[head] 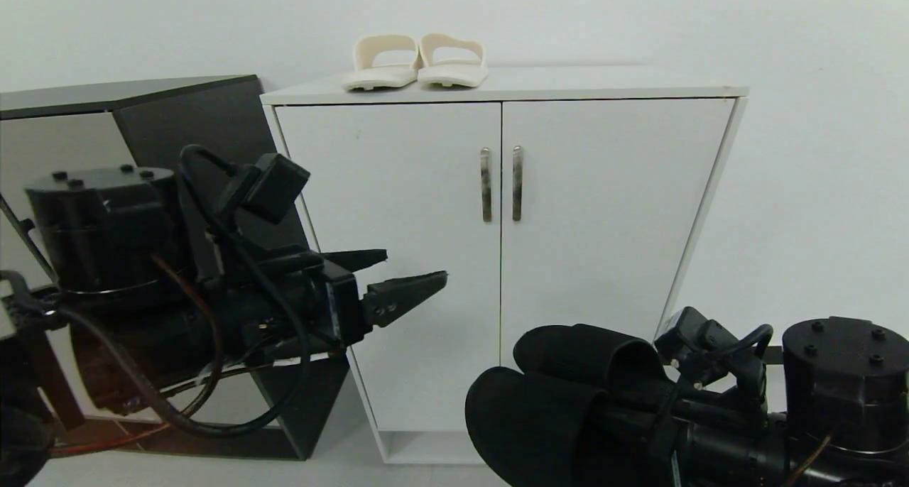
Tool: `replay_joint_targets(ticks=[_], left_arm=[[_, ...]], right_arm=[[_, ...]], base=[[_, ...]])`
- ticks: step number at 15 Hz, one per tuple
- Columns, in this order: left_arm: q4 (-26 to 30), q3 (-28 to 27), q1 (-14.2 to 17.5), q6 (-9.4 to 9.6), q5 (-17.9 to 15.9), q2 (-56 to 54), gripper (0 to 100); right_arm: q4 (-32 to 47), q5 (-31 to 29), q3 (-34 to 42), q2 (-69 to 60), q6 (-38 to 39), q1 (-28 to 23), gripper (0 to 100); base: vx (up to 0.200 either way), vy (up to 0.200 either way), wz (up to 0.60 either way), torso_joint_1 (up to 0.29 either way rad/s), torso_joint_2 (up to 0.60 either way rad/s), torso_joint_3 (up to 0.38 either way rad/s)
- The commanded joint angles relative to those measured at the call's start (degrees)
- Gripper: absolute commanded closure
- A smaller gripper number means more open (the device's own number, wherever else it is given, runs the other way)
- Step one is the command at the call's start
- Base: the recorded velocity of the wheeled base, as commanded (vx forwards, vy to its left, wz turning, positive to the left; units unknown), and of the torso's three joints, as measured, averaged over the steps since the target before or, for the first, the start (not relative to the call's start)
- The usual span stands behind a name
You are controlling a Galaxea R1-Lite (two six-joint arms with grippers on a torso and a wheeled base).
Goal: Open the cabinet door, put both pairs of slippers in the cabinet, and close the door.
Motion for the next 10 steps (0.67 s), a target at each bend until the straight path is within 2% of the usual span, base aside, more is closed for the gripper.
replay_joint_targets(ticks=[1, 2, 4, 7, 9, 10], left_arm=[[0.32, -7.37, -4.23, -2.35, 0.27, 6.06, 0], [0.68, -11.59, -5.29, -3.32, 0.27, 8.87, 0], [0.59, -18.8, -5.73, -3.58, 0.27, 15.2, 0], [1.03, -26.18, -6.34, -4.64, -1.31, 21.44, 0], [3.23, -32.69, -6.52, -6.83, -4.65, 24.95, 0], [3.93, -33.83, -6.43, -7.36, -8.69, 25.74, 0]], right_arm=[[-0.09, -0.01, 0.71, 0.2, -0.04, 0.01, 100], [-0.09, 0.08, 0.8, 0.2, 0.04, 0.01, 100], [-0.09, 0.17, 0.8, 0.38, 0.04, 0.01, 100], [-0.09, 0.08, 0.71, 0.99, -0.04, 0.01, 100], [-0.35, -0.01, 0.8, 1.43, 0.04, -0.17, 100], [-0.35, -0.01, 0.8, 1.43, 0.04, -0.26, 100]], base=[[0.0, 0.0, 0.0, 0.0, 0.0, 0.0], [0.0, 0.0, 0.0, 0.0, 0.0, 0.0], [0.0, 0.0, 0.0, 0.0, 0.0, 0.0], [0.0, 0.0, 0.0, 0.0, 0.0, 0.0], [0.0, 0.0, 0.0, 0.0, 0.0, 0.0], [0.0, 0.0, 0.0, 0.0, 0.0, 0.0]])
